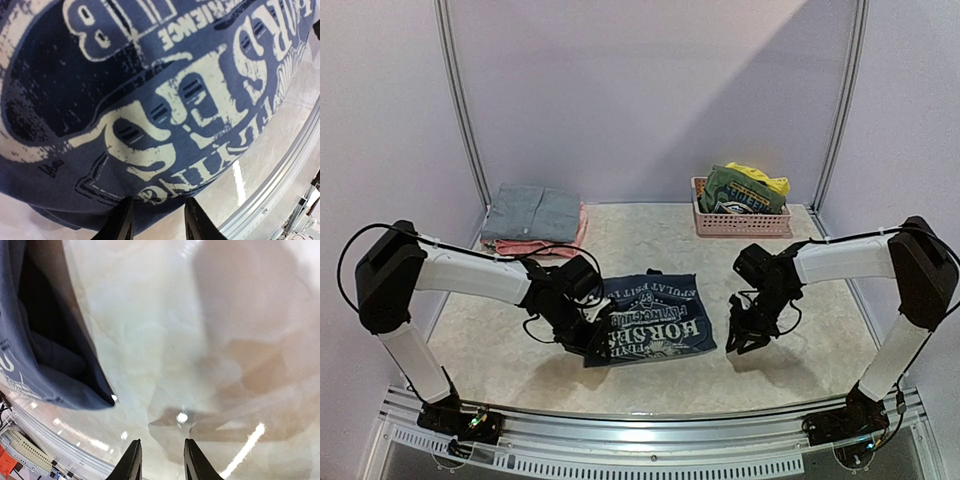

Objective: Fold and stack the mixed laundry pile
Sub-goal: Adjust the square-folded tank top at the center of the board.

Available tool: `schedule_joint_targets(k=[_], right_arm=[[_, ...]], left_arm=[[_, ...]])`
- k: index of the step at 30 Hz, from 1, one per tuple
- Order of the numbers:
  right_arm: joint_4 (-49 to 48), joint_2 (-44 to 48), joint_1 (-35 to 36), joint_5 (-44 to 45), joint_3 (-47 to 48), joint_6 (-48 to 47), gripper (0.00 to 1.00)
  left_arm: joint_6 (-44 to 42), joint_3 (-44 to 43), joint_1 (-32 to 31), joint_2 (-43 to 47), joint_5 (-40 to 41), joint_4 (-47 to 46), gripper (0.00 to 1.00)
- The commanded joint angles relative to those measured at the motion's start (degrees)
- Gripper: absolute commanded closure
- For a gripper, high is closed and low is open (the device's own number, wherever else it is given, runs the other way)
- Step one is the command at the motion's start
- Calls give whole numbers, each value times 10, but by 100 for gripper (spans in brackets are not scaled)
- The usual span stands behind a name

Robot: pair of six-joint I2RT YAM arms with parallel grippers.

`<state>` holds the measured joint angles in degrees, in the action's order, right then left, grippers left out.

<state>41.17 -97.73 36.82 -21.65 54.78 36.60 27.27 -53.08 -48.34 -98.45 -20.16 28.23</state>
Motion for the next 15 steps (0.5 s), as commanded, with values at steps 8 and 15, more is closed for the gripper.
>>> schedule_joint_targets(k=[8,15], right_arm=[[117,76,4,51,33,-16,69],[122,117,4,68,18,-8,66]], left_arm=[[3,-34,-11,74,55,108,56],[-27,-88,-7,147,157,167,36]])
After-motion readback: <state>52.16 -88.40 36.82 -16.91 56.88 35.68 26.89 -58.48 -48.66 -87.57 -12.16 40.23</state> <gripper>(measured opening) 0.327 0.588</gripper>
